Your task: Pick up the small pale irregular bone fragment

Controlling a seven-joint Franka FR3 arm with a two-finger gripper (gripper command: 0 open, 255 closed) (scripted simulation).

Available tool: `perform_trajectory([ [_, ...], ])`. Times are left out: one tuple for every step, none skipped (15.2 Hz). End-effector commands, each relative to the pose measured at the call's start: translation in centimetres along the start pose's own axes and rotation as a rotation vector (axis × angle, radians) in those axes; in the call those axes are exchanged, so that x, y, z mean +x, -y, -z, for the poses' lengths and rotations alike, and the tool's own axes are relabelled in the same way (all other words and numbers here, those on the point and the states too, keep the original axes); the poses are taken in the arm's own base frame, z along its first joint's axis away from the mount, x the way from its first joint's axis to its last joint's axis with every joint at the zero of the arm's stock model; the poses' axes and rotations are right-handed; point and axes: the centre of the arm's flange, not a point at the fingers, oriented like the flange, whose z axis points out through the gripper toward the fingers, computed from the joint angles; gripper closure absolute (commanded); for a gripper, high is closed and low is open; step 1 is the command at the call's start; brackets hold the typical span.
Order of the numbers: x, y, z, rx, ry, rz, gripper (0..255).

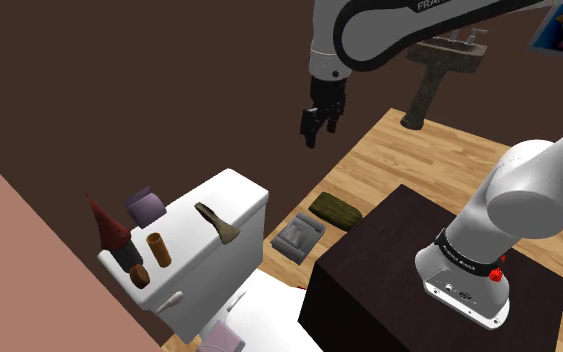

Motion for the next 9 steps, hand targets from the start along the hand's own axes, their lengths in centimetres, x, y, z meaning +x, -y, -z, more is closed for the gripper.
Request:
perform_trajectory([
  [1.7,1.5,-1.7,0.003,-0.002,0.001,0],
  [2.4,2.2,-2.6,0.004,-0.003,0.002,0],
  [3.2,2.9,-3.4,0.005,-0.003,0.003,0],
  [3.9,3.6,-4.3,0.005,-0.004,0.003,0],
  [4.6,4.3,-5.1,0.006,-0.004,0.004,0],
  [5.3,5.0,-6.0,0.007,-0.005,0.005,0],
  [6.0,5.7,-6.8,0.008,-0.005,0.005,0],
  [6.7,6.4,-7.6,0.008,-0.006,0.006,0],
  [7.4,7.1,-8.5,0.009,-0.006,0.007,0],
])
